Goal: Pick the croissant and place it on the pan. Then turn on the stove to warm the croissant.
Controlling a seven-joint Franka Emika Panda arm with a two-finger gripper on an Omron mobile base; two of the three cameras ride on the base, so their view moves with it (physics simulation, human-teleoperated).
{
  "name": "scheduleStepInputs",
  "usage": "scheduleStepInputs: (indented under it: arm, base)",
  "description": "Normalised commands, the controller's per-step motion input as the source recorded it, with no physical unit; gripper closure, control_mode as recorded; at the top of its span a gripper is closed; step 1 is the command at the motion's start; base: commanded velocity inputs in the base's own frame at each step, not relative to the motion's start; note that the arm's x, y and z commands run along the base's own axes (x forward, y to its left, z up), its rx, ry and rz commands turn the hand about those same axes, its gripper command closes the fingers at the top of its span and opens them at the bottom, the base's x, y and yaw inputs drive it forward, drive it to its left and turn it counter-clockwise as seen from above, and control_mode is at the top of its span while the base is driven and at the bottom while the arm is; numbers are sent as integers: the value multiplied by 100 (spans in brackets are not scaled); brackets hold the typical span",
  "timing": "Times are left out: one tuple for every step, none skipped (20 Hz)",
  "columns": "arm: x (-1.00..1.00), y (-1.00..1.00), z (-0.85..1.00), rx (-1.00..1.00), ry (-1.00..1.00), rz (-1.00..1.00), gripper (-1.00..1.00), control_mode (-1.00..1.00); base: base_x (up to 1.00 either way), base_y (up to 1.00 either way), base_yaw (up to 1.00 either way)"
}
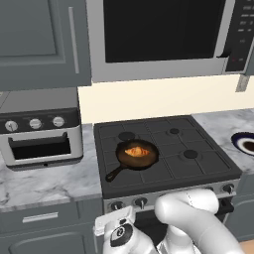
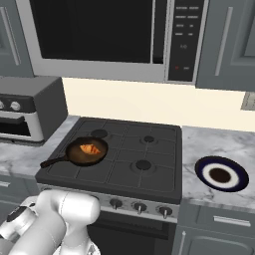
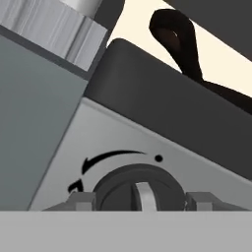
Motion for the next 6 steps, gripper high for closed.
scheduleStepInputs:
  arm:
    - [11,0,0,-9,3,8,100,-100]
    - [11,0,0,-8,5,7,100,-100]
    - [14,0,0,-8,5,7,100,-100]
    - [14,0,0,-8,6,7,100,-100]
    - [14,0,0,-9,7,6,100,-100]
    - [17,0,0,-8,9,6,100,-100]
  base:
    - [0,0,0]
    - [0,0,0]
    - [0,0,0]
    - [0,0,0]
    - [0,0,0]
    - [0,0,0]
